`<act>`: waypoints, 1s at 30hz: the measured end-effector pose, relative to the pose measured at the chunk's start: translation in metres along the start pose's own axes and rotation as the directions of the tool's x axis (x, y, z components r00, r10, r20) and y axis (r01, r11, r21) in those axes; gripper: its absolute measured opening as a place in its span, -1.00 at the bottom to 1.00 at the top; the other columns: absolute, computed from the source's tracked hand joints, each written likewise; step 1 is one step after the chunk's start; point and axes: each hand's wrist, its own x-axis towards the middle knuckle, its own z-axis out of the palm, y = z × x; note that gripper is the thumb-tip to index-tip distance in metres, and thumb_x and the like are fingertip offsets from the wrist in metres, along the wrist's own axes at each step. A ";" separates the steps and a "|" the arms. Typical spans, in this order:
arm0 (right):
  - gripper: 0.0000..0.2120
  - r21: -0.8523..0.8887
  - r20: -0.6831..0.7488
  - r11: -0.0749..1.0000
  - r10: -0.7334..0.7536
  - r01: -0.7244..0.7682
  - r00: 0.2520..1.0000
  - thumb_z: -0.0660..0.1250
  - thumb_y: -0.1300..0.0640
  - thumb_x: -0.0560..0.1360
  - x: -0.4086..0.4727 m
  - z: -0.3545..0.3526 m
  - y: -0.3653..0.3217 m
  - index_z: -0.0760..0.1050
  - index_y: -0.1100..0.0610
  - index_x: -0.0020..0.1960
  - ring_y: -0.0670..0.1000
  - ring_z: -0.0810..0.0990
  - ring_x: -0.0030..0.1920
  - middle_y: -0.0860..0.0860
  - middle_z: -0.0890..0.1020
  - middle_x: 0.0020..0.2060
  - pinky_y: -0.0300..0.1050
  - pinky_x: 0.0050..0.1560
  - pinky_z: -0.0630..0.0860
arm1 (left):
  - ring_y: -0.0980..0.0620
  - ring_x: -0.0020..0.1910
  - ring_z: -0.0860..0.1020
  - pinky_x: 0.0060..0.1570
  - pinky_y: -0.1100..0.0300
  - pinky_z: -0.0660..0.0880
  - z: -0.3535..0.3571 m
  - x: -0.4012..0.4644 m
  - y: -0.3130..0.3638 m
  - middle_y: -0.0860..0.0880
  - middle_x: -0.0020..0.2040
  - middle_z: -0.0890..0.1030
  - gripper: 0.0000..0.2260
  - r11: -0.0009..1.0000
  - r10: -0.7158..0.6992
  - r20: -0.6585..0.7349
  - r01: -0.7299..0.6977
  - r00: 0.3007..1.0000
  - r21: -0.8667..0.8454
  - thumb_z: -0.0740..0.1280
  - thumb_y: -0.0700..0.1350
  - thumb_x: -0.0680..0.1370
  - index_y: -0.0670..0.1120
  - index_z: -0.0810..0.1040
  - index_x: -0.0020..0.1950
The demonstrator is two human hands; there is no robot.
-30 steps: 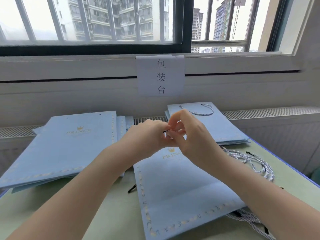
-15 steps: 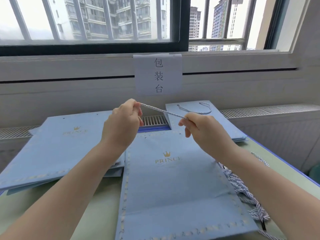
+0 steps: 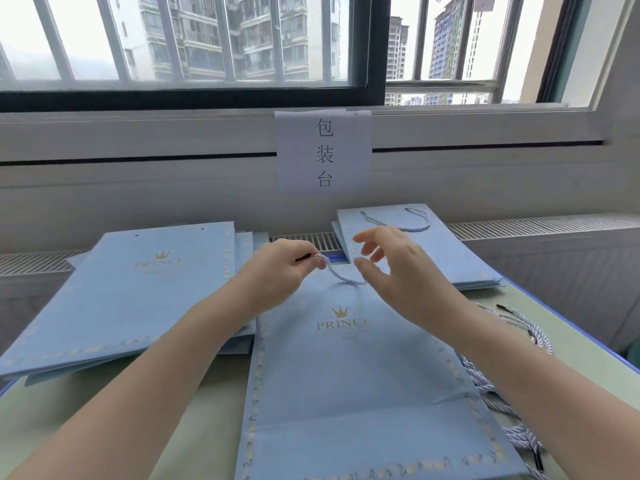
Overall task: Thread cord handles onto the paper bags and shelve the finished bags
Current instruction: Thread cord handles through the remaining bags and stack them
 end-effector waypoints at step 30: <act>-0.83 0.227 0.245 0.945 0.178 -0.235 0.953 0.23 0.18 0.55 -0.008 0.022 0.002 0.50 0.00 -0.18 -0.14 0.53 -0.42 -0.09 0.59 -0.36 -0.25 -0.33 0.45 | -0.10 0.28 0.41 0.21 0.11 0.34 0.001 -0.002 -0.018 -0.12 0.32 0.45 -0.64 0.885 -0.317 0.045 0.278 0.947 0.374 0.18 -0.05 0.63 -0.11 0.32 0.41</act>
